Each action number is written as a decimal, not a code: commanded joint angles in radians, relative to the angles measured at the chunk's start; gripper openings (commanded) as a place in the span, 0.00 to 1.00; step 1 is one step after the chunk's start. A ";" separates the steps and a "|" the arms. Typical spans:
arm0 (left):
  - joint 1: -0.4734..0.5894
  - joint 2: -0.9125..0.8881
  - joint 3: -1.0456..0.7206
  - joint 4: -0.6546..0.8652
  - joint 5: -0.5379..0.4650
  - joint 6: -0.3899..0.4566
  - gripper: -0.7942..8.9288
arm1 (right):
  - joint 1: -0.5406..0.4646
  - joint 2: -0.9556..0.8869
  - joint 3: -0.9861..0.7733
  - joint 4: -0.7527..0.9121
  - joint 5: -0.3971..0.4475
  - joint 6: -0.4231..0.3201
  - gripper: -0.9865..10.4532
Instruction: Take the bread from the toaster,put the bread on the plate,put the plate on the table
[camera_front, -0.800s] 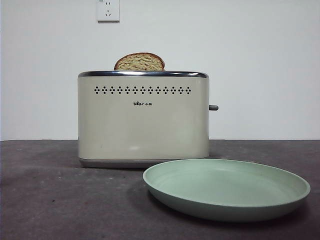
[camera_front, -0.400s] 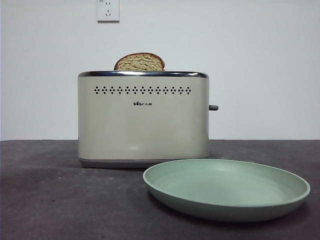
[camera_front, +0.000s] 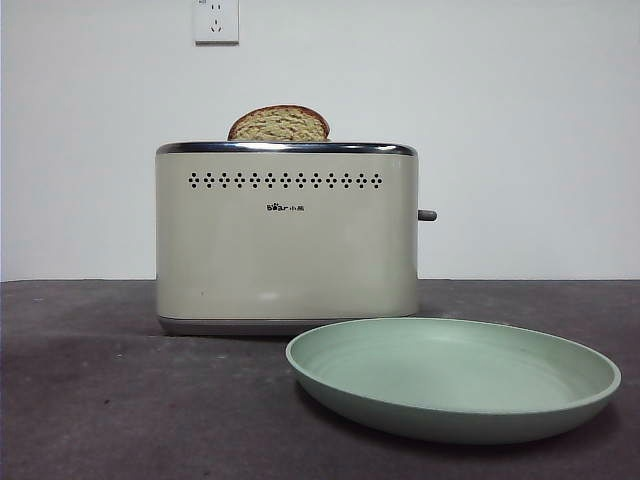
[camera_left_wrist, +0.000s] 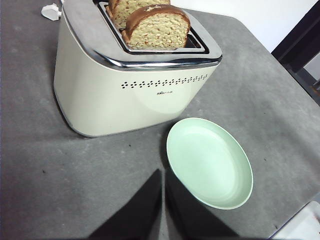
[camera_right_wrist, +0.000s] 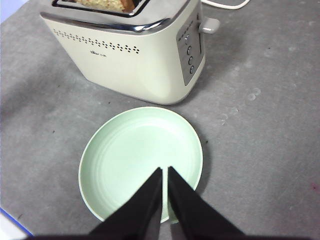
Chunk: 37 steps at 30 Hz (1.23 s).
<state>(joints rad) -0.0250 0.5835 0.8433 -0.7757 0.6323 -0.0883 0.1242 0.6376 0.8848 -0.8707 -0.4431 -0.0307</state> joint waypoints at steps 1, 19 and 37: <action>-0.003 0.004 0.021 0.014 0.004 0.021 0.21 | 0.003 0.002 0.016 0.010 0.003 -0.019 0.16; -0.074 0.187 0.074 0.239 0.003 0.055 0.49 | 0.005 0.020 0.016 0.009 0.073 0.001 0.41; -0.248 0.767 0.518 0.299 -0.039 0.320 0.49 | 0.005 0.048 0.016 0.003 0.074 0.000 0.41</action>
<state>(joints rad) -0.2649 1.3216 1.3293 -0.4820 0.5964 0.1768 0.1246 0.6792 0.8848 -0.8719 -0.3698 -0.0357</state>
